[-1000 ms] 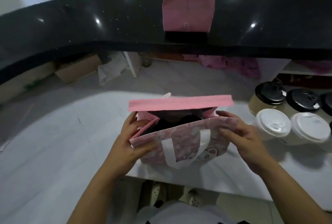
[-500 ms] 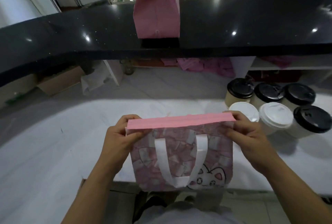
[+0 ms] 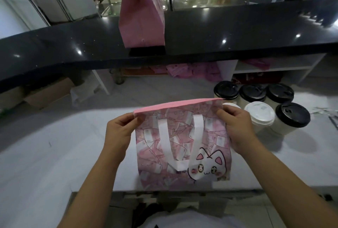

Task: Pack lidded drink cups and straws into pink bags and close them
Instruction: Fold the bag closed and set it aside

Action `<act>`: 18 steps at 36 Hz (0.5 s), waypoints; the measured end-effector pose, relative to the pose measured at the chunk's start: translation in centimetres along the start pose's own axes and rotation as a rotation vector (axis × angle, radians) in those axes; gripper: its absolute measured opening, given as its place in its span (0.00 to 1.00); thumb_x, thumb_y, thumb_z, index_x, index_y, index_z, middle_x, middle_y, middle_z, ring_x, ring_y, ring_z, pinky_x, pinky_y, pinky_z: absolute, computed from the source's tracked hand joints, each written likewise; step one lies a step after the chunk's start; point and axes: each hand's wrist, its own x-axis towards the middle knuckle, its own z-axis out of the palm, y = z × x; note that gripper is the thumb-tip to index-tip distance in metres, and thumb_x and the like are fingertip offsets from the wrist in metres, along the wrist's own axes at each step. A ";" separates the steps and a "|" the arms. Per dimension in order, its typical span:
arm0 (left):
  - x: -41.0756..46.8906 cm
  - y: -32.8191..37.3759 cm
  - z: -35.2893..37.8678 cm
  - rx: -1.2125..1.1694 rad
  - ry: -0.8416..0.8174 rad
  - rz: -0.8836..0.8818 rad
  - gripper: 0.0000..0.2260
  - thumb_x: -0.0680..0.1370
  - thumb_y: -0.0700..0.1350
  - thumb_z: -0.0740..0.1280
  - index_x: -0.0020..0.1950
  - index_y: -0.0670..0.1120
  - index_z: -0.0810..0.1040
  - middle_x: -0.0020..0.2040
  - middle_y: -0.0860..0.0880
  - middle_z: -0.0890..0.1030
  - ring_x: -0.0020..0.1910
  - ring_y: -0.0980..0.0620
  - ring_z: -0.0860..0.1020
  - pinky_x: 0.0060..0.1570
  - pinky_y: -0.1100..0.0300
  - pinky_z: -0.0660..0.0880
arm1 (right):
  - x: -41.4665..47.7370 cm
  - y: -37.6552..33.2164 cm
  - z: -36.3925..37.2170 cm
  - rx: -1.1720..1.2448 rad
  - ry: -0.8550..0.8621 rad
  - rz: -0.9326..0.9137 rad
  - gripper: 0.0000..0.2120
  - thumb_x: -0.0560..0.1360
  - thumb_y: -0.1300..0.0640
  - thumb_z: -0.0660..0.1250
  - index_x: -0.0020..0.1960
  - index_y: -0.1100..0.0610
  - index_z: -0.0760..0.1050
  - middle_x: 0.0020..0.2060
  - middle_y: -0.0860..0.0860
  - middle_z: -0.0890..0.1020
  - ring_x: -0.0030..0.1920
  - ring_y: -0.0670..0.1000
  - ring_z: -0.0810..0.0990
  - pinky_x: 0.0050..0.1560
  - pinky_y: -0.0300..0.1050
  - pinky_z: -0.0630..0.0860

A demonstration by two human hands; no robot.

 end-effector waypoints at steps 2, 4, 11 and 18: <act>0.2 0.0 0.4 -0.023 0.028 -0.013 0.13 0.70 0.50 0.73 0.52 0.49 0.86 0.47 0.51 0.87 0.46 0.53 0.85 0.41 0.64 0.82 | 0.1 -0.1 0.0 -0.001 -0.002 -0.008 0.06 0.77 0.60 0.70 0.47 0.54 0.86 0.46 0.57 0.87 0.49 0.59 0.86 0.56 0.59 0.81; 0.4 0.1 0.6 -0.039 0.034 -0.017 0.14 0.69 0.51 0.73 0.53 0.49 0.86 0.47 0.52 0.87 0.46 0.53 0.85 0.40 0.63 0.82 | 0.1 -0.2 -0.1 -0.002 -0.004 -0.025 0.06 0.77 0.59 0.70 0.48 0.53 0.86 0.47 0.57 0.87 0.50 0.59 0.86 0.55 0.58 0.81; 0.8 -0.3 1.2 -0.044 0.092 -0.016 0.07 0.73 0.46 0.74 0.50 0.50 0.86 0.46 0.52 0.87 0.46 0.51 0.86 0.42 0.56 0.83 | 0.1 -0.2 0.5 -0.032 0.104 -0.116 0.06 0.73 0.61 0.75 0.43 0.50 0.87 0.42 0.52 0.87 0.46 0.53 0.86 0.49 0.46 0.83; 1.3 0.0 0.9 -0.094 -0.017 -0.016 0.06 0.78 0.40 0.72 0.51 0.49 0.78 0.46 0.50 0.87 0.47 0.46 0.85 0.41 0.56 0.83 | 0.2 0.2 0.4 -0.031 0.105 -0.131 0.10 0.74 0.63 0.74 0.43 0.48 0.86 0.42 0.51 0.87 0.45 0.50 0.86 0.48 0.42 0.82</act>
